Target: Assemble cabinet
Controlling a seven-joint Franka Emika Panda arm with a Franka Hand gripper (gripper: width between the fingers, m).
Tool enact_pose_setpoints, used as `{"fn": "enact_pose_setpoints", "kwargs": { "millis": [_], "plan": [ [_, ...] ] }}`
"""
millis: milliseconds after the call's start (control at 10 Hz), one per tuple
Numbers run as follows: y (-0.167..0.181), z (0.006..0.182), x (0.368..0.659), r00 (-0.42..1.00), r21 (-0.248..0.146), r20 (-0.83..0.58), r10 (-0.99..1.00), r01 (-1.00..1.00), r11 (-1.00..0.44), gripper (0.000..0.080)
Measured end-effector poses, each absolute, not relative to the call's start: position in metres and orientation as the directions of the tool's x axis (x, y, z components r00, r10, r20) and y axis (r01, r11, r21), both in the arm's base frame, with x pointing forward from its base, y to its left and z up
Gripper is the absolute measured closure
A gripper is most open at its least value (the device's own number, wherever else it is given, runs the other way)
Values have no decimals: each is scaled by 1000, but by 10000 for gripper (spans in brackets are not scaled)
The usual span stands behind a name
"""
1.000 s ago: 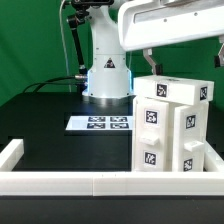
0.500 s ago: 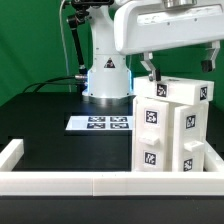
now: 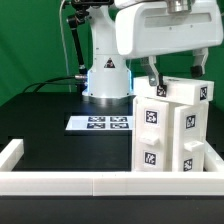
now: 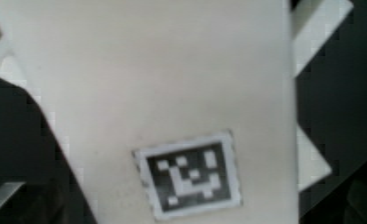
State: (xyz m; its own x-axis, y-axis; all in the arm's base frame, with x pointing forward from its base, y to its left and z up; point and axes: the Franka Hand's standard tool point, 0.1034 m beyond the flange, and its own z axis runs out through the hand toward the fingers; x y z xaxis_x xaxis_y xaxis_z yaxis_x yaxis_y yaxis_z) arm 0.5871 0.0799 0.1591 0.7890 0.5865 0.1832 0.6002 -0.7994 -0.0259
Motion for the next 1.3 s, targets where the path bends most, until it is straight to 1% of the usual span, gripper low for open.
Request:
{"fn": "enact_pose_setpoints", "kwargs": {
  "millis": [200, 400, 500, 600, 900, 1000, 1300],
  "plan": [
    [74, 151, 584, 803, -30, 175, 569, 582, -813, 2],
    [72, 150, 584, 813, -33, 172, 556, 569, -821, 14],
    [71, 150, 584, 814, -33, 172, 555, 568, -822, 184],
    [71, 150, 584, 814, -33, 172, 555, 567, -823, 241],
    [71, 150, 584, 831, -38, 171, 530, 543, -839, 241],
    [71, 151, 585, 882, -64, 161, 443, 457, -887, 241],
    [73, 151, 586, 972, -105, 142, 187, 203, -974, 239]
  ]
}}
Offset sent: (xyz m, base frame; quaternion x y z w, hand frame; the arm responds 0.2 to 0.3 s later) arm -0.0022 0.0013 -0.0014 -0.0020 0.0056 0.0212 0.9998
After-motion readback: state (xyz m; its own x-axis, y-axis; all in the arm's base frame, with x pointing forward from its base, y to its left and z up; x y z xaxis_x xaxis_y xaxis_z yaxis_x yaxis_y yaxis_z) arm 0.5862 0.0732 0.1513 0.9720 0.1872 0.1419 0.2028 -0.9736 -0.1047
